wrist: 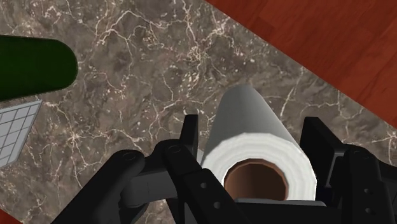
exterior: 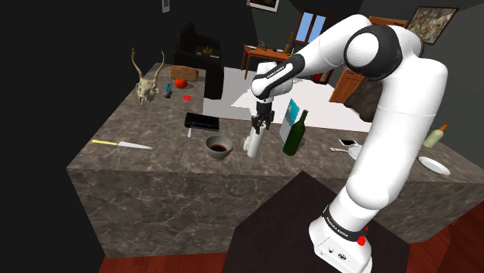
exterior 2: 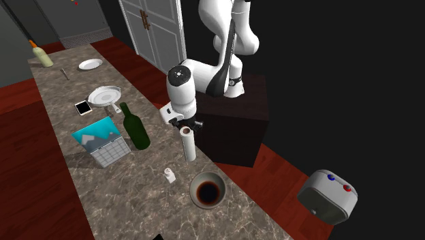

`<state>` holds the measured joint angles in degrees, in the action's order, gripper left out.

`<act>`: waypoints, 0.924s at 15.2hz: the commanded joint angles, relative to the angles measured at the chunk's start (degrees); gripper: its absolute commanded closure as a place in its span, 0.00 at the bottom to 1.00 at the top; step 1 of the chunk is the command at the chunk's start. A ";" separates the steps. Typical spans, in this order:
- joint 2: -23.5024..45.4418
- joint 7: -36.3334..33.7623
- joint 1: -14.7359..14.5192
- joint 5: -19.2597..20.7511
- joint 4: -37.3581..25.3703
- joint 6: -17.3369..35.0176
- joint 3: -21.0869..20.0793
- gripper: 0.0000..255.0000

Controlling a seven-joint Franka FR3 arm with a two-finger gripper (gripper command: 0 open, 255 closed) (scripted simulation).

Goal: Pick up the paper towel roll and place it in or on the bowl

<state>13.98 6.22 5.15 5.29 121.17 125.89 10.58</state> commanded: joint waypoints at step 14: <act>-6.53 0.35 -0.37 0.73 -3.94 -10.42 0.16 1.00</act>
<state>7.88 6.49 4.77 5.95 117.49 116.17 10.71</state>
